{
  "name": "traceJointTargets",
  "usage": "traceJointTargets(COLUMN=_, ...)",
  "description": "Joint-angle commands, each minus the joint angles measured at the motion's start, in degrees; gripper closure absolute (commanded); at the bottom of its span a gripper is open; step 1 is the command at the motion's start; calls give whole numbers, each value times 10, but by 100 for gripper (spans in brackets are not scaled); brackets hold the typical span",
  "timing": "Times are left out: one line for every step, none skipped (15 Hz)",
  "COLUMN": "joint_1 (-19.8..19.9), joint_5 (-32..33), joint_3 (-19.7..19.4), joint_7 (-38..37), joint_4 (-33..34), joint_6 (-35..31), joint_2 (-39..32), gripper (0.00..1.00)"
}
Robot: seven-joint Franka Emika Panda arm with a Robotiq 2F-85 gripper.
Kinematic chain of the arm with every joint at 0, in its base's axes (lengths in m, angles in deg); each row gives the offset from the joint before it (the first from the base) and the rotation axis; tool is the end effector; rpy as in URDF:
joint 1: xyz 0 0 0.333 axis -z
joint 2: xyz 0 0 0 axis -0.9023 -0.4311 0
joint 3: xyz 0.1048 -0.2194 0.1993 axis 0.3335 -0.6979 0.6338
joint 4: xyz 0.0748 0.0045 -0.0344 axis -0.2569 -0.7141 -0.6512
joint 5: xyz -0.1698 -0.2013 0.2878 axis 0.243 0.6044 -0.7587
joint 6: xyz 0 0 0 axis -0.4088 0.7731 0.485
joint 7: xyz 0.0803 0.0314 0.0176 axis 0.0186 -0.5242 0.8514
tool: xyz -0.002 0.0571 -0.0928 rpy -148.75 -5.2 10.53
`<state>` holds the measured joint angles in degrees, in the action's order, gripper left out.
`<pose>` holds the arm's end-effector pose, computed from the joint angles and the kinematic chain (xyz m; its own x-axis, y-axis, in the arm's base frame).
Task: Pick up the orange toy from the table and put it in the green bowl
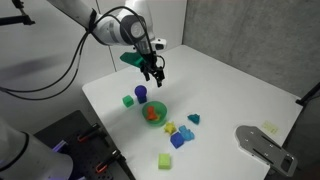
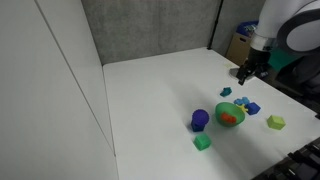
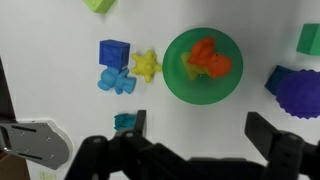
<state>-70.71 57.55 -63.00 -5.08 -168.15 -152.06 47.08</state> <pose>0.5079 0.0011 0.3084 0.9970 -0.0754 0.0153 -0.0770 -0.9738 0.2138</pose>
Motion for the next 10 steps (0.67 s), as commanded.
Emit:
traceJointTargets(joint_1=26, joint_5=-50, joint_3=22, joint_7=23, joint_4=29, joint_6=79, joint_2=40, gripper=0)
traceJointTargets(joint_1=31, joint_5=-67, joint_3=24, joint_7=28, joint_4=36, joint_6=97, joint_2=49, gripper=0)
traceJointTargets(joint_1=35, joint_5=-84, joint_3=26, joint_7=34, joint_4=42, joint_6=115, joint_2=60, gripper=0)
traceJointTargets(joint_1=40, joint_5=-97, joint_3=27, joint_7=38, joint_4=46, joint_6=131, joint_2=74, gripper=0)
traceJointTargets(joint_1=43, joint_5=-112, joint_3=27, joint_7=45, joint_4=48, joint_6=149, joint_2=88, gripper=0)
traceJointTargets(joint_1=48, joint_5=-127, joint_3=26, joint_7=52, joint_4=49, joint_6=166, joint_2=108, gripper=0)
traceJointTargets(joint_1=52, joint_5=-142, joint_3=25, joint_7=61, joint_4=52, joint_6=186, joint_2=122, gripper=0)
traceJointTargets(joint_1=56, joint_5=-156, joint_3=23, joint_7=73, joint_4=54, joint_6=207, joint_2=141, gripper=0)
traceJointTargets(joint_1=60, joint_5=-165, joint_3=21, joint_7=82, joint_4=57, joint_6=226, joint_2=157, gripper=0)
traceJointTargets(joint_1=64, joint_5=-172, joint_3=19, joint_7=96, joint_4=60, joint_6=250, joint_2=176, gripper=0)
